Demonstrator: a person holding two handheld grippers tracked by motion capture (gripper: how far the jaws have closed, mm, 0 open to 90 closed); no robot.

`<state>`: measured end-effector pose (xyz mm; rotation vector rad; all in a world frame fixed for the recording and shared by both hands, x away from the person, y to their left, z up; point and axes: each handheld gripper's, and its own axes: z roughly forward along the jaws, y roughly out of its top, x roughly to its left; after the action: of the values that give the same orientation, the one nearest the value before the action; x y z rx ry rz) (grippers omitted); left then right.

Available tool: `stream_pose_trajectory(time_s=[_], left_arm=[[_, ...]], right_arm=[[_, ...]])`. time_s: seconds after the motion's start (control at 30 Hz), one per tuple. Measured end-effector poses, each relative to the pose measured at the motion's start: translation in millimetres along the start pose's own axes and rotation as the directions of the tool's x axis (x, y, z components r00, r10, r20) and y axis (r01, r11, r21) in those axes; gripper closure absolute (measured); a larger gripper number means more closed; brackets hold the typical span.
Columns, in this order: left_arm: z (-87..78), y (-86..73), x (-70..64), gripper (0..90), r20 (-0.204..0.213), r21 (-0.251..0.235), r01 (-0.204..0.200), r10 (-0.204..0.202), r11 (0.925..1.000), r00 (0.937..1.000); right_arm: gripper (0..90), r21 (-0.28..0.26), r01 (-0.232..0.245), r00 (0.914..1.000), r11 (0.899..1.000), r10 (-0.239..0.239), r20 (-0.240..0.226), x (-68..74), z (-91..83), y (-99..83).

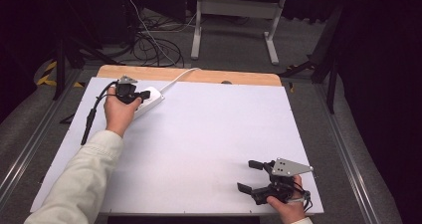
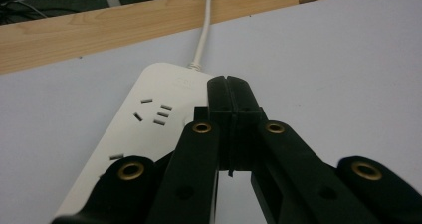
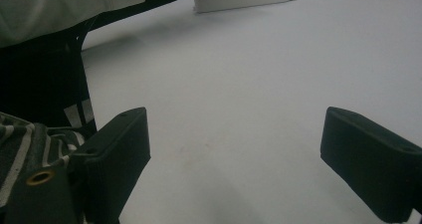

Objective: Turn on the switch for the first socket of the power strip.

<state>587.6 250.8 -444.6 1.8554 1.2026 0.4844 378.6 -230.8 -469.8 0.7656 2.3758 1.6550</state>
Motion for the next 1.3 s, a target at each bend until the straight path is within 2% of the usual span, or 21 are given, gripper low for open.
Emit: stream_pose_trajectory(time_s=[0.23,0.47,0.7,1.13,1.3], left_arm=[[10.9,-3.7,0.9,90.0,-0.032,-0.002,0.000,0.000,1.0000,0.9995],[18.1,-7.4,1.8,90.0,-0.069,0.020,-0.019,0.020,0.9996,0.9974],[19.6,-7.7,2.6,90.0,-0.075,0.009,-0.018,0.019,0.9998,0.9970],[25.6,-11.5,2.4,90.0,-0.096,0.030,-0.066,0.069,0.9974,0.9929],[26.0,-12.1,2.1,90.0,-0.104,0.024,-0.079,0.081,0.9966,0.9913]], right_arm=[[12.7,-0.002,-0.001,1.0000,1.000,0.001,-0.004,-0.1,-0.1,-0.2],[12.7,-0.007,-0.003,0.9999,1.000,0.003,-0.014,0.4,-0.5,-0.1],[12.7,-0.010,-0.006,0.9998,1.000,0.006,-0.017,0.1,-0.6,0.0],[12.7,-0.017,-0.013,0.9997,1.000,0.012,-0.022,-0.8,-1.4,-0.3],[12.8,-0.020,-0.013,0.9996,1.000,0.013,-0.025,-1.0,-1.8,-0.3]])
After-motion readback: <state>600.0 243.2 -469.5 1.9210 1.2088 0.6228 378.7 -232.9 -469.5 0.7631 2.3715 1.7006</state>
